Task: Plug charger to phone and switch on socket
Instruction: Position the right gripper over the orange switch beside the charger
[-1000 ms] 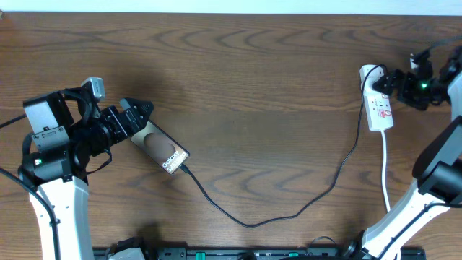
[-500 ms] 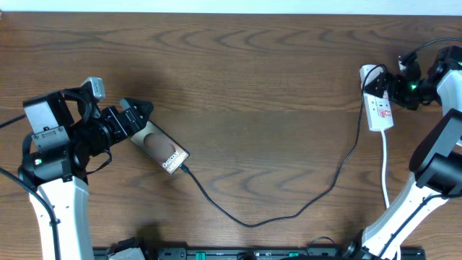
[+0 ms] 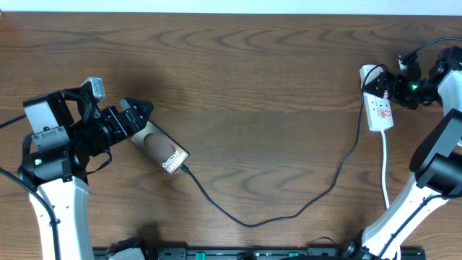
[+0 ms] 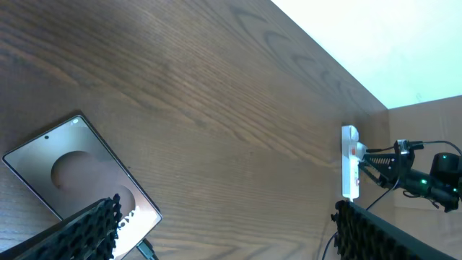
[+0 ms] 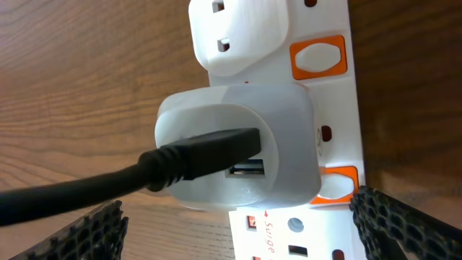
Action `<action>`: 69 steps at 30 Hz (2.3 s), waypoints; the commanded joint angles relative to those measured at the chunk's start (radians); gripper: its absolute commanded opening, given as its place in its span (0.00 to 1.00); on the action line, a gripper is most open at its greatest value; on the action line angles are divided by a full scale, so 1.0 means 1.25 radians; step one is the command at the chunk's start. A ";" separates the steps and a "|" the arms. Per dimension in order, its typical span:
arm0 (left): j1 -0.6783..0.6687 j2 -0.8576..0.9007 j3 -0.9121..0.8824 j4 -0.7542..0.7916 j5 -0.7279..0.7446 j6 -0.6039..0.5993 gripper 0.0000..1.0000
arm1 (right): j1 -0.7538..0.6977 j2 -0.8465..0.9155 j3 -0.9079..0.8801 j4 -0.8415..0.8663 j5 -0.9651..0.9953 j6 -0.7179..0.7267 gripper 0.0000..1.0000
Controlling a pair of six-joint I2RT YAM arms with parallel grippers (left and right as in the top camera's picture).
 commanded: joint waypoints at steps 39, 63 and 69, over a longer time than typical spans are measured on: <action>-0.002 -0.002 -0.002 -0.006 -0.001 0.016 0.93 | 0.044 0.013 0.016 0.018 -0.095 0.081 0.98; -0.002 -0.002 -0.002 -0.010 -0.001 0.016 0.93 | 0.052 0.014 0.014 -0.030 -0.094 0.110 0.99; -0.002 -0.002 -0.002 -0.010 -0.001 0.016 0.93 | 0.064 0.014 0.014 -0.022 -0.081 0.110 0.99</action>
